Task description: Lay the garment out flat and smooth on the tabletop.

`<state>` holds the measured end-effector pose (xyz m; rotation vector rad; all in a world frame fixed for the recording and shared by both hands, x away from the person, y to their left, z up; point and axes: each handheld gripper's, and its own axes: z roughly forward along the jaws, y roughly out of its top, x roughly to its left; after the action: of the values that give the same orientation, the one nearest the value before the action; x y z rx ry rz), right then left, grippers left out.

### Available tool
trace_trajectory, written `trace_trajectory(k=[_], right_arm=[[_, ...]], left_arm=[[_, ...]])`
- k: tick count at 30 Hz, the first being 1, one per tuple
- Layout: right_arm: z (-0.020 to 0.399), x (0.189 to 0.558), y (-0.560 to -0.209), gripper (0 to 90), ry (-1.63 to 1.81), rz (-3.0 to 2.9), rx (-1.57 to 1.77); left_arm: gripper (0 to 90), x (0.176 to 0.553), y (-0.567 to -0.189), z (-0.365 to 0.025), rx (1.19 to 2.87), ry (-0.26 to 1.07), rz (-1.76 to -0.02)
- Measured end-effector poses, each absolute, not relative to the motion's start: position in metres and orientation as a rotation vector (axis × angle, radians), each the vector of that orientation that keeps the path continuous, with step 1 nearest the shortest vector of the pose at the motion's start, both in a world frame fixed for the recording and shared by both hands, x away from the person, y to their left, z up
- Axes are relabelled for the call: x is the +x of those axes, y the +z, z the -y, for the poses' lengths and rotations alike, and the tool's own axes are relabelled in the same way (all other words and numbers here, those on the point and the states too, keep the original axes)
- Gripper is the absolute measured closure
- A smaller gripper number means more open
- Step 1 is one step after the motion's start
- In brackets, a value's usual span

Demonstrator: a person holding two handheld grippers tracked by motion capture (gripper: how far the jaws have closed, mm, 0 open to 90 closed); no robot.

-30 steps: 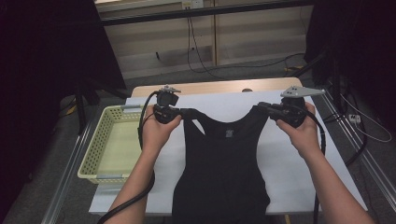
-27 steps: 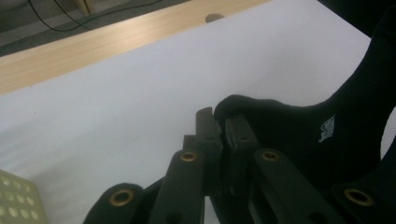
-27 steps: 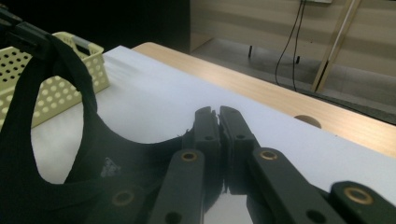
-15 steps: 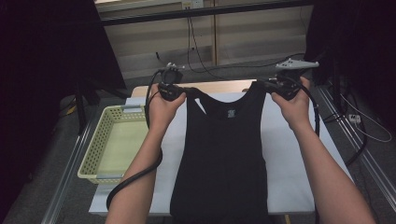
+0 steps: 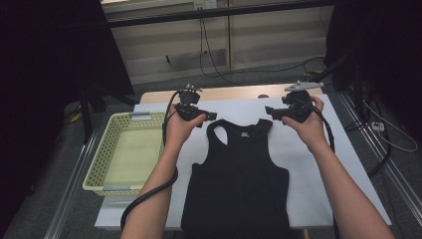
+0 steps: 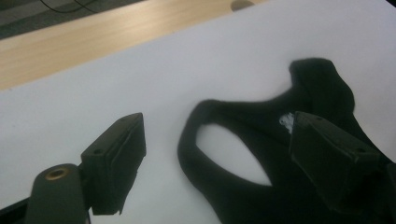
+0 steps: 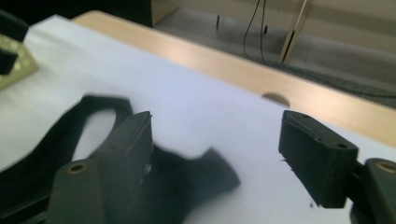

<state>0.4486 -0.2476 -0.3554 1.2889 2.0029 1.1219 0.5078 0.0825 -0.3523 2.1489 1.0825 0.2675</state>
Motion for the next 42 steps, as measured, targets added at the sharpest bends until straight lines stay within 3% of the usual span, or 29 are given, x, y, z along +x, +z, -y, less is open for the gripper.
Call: trace_trajectory(k=[18, 33, 42], right_arm=[[0.257, 0.355, -0.408, 24.7, 1.115, -2.111, 1.259], [0.264, 0.303, -0.438, 25.6, 1.056, -2.131, 1.279], [0.259, 0.287, -0.443, 34.7, 1.116, -2.171, 1.254]], left_arm=[[13.1, 0.445, -0.383, -0.105, 2.15, 0.227, -1.011], [12.3, 0.402, -0.414, -0.122, 2.169, 0.225, -0.994], [11.9, 0.393, -0.415, -0.122, 2.166, 0.232, -0.974]])
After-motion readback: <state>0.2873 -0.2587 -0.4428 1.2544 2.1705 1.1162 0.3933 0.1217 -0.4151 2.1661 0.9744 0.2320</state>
